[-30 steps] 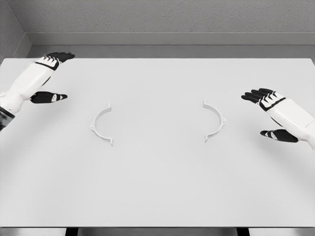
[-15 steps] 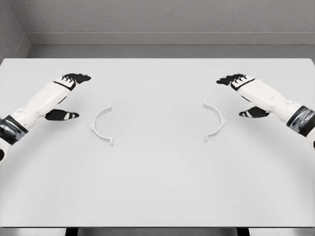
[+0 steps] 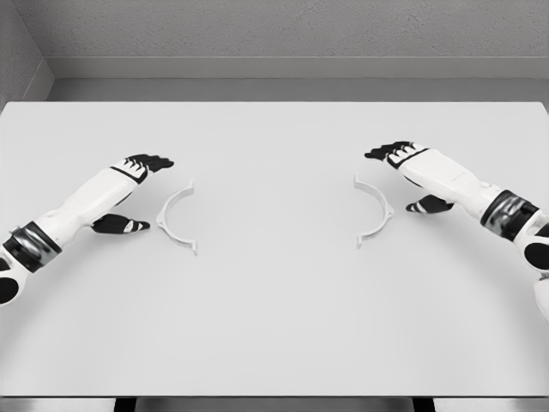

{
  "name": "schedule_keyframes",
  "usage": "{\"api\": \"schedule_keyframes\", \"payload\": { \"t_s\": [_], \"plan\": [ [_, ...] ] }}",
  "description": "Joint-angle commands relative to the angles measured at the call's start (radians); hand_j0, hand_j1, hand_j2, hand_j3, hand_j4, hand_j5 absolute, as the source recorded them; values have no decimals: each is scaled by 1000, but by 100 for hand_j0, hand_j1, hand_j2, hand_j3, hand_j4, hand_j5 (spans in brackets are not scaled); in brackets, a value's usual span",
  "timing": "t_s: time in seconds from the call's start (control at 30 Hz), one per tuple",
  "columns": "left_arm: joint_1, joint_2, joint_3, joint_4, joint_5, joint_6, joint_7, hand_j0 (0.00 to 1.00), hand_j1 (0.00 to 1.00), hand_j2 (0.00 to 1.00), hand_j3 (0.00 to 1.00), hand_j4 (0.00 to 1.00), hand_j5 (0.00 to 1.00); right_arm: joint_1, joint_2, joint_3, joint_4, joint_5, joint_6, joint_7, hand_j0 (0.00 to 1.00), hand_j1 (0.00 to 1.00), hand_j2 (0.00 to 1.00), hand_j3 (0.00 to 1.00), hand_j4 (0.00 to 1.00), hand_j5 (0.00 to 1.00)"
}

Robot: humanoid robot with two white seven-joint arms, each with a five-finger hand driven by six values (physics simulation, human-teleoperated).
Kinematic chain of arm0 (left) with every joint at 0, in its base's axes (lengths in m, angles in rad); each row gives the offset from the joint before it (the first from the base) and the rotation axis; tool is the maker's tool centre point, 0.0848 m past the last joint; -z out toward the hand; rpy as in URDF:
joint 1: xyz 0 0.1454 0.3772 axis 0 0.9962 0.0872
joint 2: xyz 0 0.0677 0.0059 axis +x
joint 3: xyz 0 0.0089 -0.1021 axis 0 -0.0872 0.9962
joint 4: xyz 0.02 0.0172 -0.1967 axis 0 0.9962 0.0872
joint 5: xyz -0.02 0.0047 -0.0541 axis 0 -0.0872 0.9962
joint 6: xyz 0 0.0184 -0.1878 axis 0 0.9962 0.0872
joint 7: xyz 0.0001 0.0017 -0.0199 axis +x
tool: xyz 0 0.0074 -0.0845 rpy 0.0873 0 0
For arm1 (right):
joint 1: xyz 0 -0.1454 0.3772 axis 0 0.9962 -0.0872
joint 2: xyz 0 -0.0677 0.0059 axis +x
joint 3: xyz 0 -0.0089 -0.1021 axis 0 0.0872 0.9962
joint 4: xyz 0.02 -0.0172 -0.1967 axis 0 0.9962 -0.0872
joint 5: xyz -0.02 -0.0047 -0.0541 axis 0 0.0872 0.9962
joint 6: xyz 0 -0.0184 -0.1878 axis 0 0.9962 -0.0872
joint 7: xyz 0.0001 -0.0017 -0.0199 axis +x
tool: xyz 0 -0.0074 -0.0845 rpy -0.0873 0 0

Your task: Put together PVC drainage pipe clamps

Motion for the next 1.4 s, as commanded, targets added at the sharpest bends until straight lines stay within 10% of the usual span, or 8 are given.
{"api": "schedule_keyframes", "payload": {
  "t_s": [0.0, 1.37],
  "plan": [
    [-2, -1, 0, 5, 3, 0, 1, 100, 100, 100, 100, 100, 100, 0, 3, 15, 19, -1, 2, 0, 100, 100, 100, 100, 100, 100],
    [-25, -104, -2, 34, 2, 0, 1, 100, 100, 100, 100, 100, 100, -44, 54, 86, 37, 16, 11, 1, 100, 100, 100, 100, 100, 100]
  ]
}}
